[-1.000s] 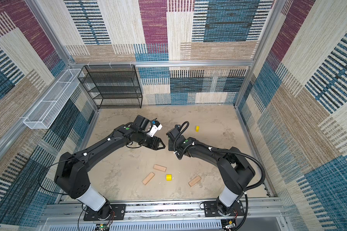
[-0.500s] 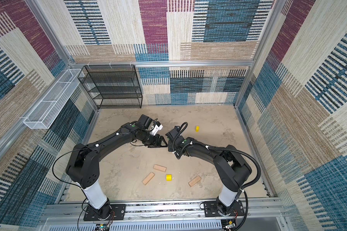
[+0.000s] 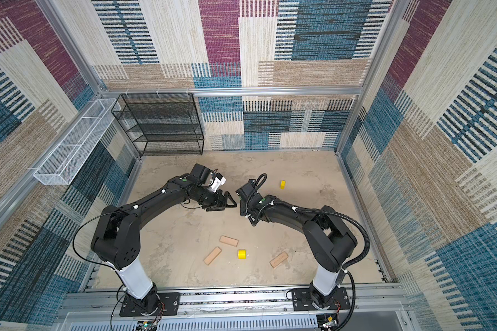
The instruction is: Build the wood block tower
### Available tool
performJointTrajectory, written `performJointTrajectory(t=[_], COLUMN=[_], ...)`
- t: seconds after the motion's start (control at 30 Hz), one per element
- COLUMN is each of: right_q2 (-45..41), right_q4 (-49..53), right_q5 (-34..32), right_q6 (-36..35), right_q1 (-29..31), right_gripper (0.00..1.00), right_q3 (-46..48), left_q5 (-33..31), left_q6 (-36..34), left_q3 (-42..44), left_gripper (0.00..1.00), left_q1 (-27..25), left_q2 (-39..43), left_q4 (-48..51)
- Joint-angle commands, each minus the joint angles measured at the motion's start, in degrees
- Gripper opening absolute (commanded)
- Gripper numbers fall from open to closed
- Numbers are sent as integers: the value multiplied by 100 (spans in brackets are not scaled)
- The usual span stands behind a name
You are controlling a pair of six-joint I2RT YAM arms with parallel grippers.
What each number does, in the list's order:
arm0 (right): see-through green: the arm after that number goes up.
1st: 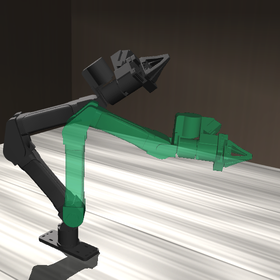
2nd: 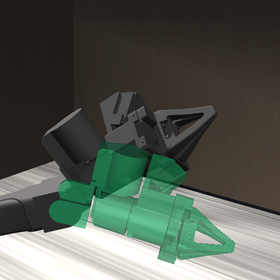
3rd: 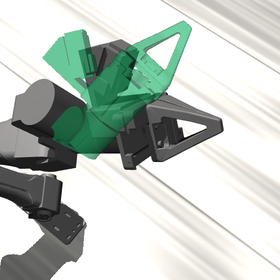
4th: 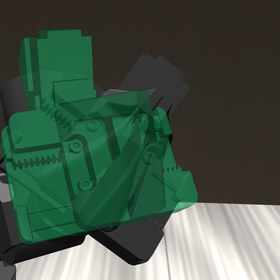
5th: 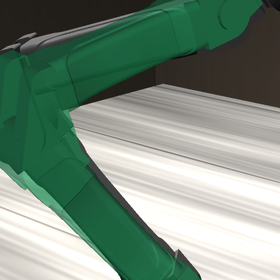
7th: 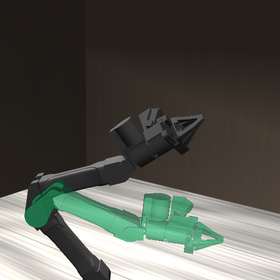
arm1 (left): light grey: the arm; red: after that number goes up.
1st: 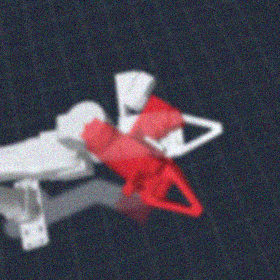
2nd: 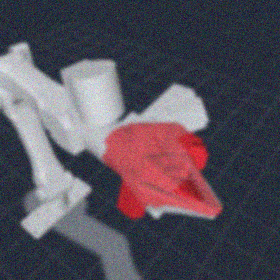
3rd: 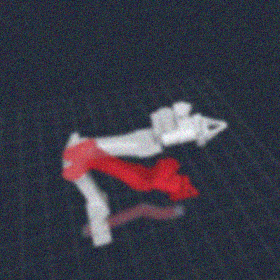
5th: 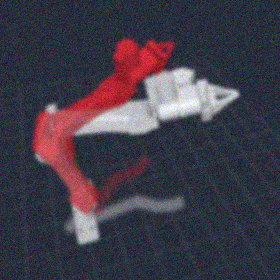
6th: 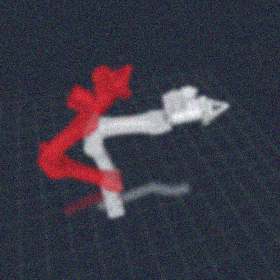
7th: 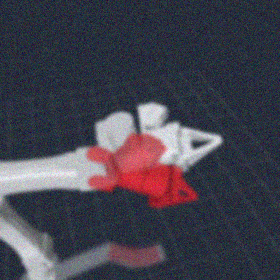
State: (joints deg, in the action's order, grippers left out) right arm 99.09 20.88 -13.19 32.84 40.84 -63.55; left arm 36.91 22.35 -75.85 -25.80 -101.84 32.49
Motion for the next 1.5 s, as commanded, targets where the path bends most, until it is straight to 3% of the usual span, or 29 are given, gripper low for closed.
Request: performJointTrajectory(t=[0.0, 0.3, 0.57, 0.8, 1.03, 1.47], right_q2=[22, 84, 170, 259, 257, 302], right_q4=[30, 39, 63, 99, 120, 118], right_q5=[-156, -103, -58, -70, -77, 80], right_q6=[-41, 0, 7, 30, 56, 133], right_q1=[-15, -41, -41, -50, -50, -110], right_gripper=[3, 7, 26, 29, 40, 36], right_q3=[-46, -69, -131, -175, -174, -175], left_q5=[204, 154, 185, 159, 168, 175], left_q6=[94, 15, 24, -2, -17, -12], left_q3=[42, 26, 14, 18, 17, 18], left_gripper=[83, 82, 81, 81, 81, 80], left_q1=[59, 96, 114, 128, 137, 154], left_q2=[70, 144, 180, 229, 248, 255], left_q4=[-138, -91, -79, -47, -33, -32])
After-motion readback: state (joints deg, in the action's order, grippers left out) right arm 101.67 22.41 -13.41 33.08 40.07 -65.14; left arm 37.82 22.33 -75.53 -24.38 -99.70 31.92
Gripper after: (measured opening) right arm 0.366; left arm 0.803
